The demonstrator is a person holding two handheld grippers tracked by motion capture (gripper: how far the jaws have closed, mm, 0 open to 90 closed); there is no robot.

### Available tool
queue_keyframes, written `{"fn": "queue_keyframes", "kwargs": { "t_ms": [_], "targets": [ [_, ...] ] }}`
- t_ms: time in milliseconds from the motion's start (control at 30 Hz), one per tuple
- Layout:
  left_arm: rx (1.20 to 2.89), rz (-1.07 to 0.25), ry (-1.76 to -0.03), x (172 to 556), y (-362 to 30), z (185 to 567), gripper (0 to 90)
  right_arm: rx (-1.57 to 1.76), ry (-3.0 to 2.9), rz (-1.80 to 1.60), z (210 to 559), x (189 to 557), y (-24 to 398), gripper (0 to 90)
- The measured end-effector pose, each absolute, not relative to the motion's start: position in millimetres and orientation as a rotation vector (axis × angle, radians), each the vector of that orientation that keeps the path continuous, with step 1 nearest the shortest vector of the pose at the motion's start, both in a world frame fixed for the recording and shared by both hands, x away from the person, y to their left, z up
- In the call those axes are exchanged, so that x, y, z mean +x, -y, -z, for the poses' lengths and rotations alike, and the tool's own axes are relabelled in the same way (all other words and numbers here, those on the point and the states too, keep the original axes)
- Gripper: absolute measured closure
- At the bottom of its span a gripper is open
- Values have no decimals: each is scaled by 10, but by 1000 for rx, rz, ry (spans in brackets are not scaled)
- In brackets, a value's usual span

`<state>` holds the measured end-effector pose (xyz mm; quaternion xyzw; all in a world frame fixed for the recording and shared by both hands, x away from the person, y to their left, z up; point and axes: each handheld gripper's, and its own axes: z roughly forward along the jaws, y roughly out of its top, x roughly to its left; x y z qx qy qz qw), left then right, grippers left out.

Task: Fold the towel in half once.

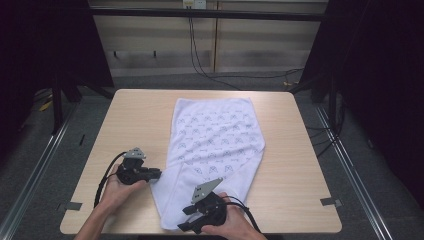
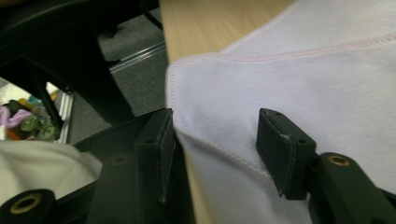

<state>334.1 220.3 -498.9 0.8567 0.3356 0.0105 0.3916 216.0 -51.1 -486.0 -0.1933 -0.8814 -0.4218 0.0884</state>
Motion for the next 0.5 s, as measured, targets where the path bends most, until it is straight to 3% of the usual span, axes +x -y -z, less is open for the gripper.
{"fn": "queue_keyframes", "kwargs": {
  "t_ms": [67, 133, 267, 500],
  "targets": [
    [2189, -45, -848, 3338, -2177, 4983, 761, -562, 2640, 1256, 4858, 2126, 516, 474],
    [2198, -71, -842, 3337, -2161, 4980, 774, -566, 2688, 1238, 4872, 2108, 492, 538],
    [2194, -87, -846, 3336, -2161, 4986, 800, -611, 2754, 1249, 4891, 2117, 473, 823],
    [2240, -182, -830, 3317, -2142, 4968, 821, -739, 2655, 1423, 4652, 2200, 896, 857]
  ]
}}
